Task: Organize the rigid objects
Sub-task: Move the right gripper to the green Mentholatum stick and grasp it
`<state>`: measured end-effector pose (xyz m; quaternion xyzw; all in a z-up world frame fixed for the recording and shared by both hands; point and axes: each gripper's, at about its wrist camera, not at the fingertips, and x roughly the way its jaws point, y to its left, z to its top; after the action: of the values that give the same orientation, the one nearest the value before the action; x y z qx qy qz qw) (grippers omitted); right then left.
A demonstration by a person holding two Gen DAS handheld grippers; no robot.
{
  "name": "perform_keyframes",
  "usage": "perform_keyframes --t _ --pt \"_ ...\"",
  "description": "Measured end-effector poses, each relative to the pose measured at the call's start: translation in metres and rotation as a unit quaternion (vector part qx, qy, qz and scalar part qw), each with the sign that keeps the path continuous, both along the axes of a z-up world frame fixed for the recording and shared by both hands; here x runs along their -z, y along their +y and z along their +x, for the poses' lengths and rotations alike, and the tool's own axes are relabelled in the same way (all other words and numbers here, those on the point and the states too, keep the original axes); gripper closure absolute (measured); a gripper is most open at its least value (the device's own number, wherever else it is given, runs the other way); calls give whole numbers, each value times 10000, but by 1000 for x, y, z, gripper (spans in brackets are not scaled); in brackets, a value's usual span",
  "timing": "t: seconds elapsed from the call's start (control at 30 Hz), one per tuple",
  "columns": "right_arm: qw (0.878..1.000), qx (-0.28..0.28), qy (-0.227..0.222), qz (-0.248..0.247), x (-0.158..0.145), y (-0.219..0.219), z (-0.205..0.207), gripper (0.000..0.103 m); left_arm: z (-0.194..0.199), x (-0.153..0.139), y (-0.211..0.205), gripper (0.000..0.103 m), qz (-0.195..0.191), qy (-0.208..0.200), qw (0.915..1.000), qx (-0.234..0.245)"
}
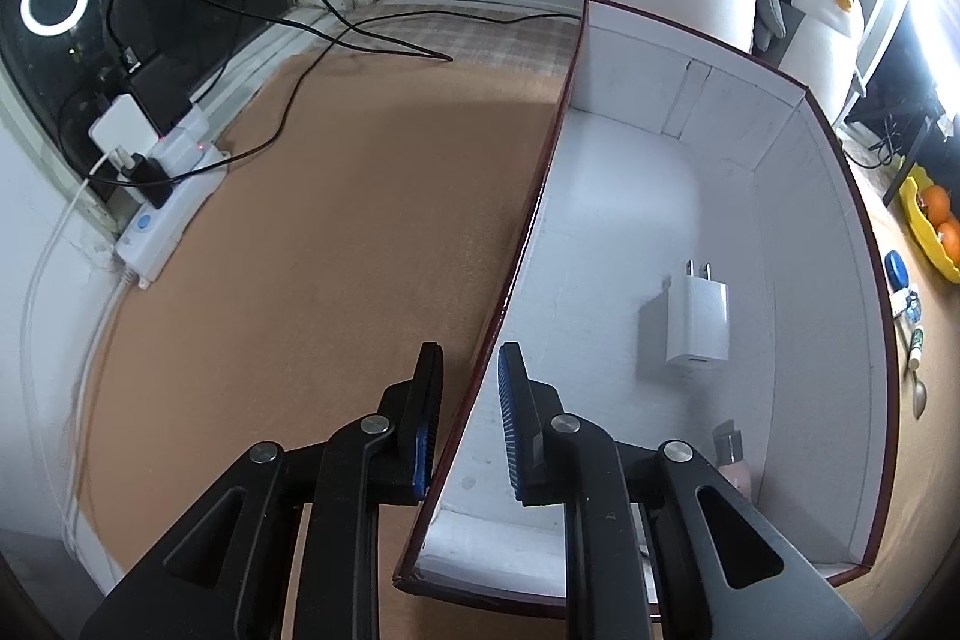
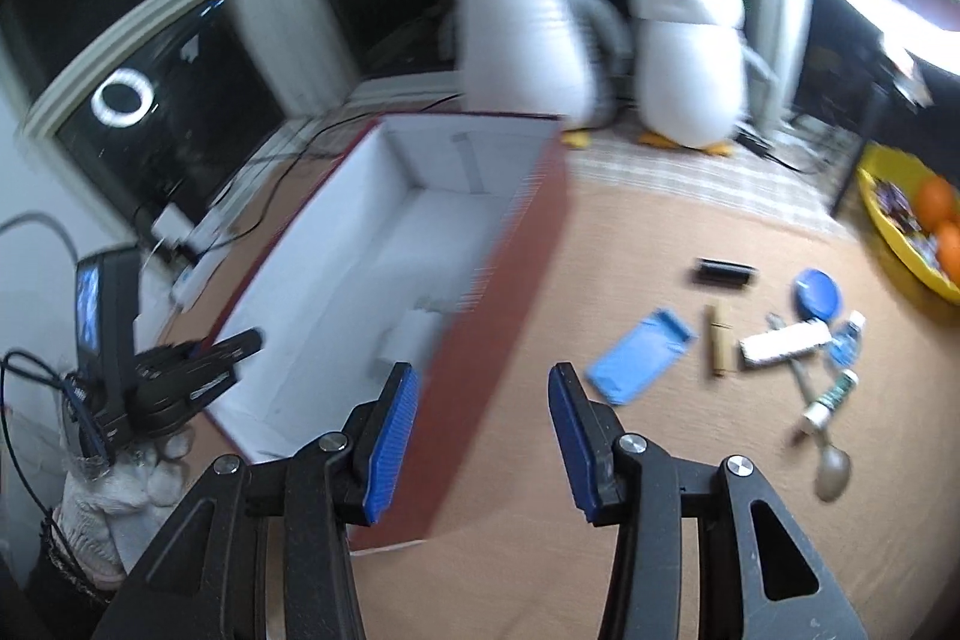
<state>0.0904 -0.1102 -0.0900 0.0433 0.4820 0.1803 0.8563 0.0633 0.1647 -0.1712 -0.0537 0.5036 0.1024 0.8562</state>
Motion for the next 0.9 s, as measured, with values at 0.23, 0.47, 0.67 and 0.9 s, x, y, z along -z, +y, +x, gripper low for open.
perform_keyframes --t 0.23,0.47,0.67,0.9 --pt "9953 947 169 -142 21 -87 13 61 2 0 -5 87 171 113 9998 -18" --pt "9804 1817 660 -394 64 -170 27 62 5 1 -7 87 351 221 9991 -62" --pt "9721 2111 1018 -55 89 -207 38 61 6 2 -9 87 489 315 9982 -110" --pt "9679 2099 1370 155 112 -220 59 62 8 3 -12 85 589 379 9974 -181"
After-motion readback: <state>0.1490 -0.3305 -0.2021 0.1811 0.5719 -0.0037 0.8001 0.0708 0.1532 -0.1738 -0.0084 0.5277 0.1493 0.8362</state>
